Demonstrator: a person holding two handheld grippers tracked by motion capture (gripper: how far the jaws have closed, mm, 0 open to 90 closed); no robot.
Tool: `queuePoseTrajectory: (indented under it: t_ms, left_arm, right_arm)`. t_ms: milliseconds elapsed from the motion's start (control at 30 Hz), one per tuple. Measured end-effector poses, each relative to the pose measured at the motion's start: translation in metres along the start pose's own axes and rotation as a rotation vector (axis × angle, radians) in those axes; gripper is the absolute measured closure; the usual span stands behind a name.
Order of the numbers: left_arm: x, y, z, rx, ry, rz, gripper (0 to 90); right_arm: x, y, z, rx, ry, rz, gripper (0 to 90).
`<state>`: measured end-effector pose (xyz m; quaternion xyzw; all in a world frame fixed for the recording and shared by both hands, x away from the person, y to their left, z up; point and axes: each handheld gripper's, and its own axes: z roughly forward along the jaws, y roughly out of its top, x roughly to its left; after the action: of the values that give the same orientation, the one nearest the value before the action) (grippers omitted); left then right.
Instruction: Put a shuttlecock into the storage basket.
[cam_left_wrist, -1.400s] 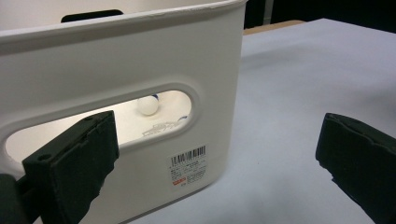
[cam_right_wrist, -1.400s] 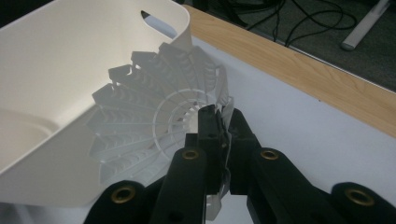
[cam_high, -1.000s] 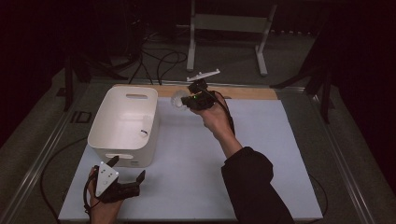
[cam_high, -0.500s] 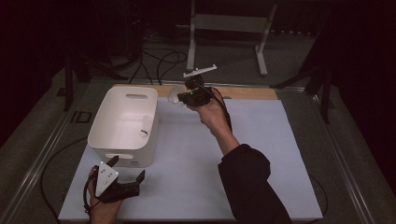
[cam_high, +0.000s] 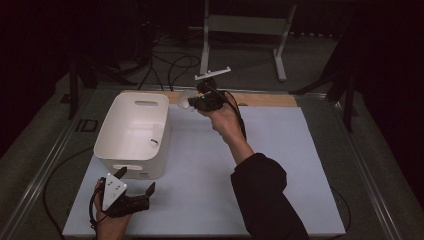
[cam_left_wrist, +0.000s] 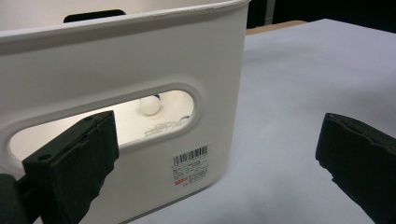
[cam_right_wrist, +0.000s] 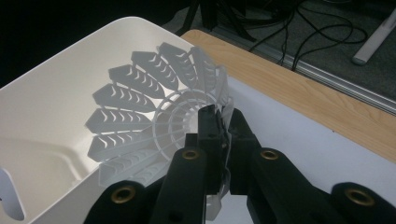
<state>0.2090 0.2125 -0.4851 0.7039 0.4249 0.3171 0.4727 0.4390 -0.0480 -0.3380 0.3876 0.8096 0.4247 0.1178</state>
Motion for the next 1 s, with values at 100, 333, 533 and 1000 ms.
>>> queuePoseTrajectory:
  t_ms: [100,333,533,1000]
  left_arm:
    - [0.000,0.000,0.000,-0.001,0.000,-0.001,0.0]
    - [0.000,0.000,0.000,-0.002,0.000,-0.001,0.0]
    - [0.000,0.000,0.000,-0.002,0.000,-0.002,0.0]
    - [0.000,0.000,0.000,-0.003,0.002,-0.002,0.0]
  right_arm:
    - [0.001,0.002,0.001,-0.002,-0.003,-0.007,87.3]
    - [0.005,0.006,0.001,-0.008,-0.004,-0.018,87.3]
    - [0.010,0.009,0.002,-0.009,-0.003,-0.030,87.3]
    - [0.016,0.014,0.004,-0.015,0.003,-0.041,87.3]
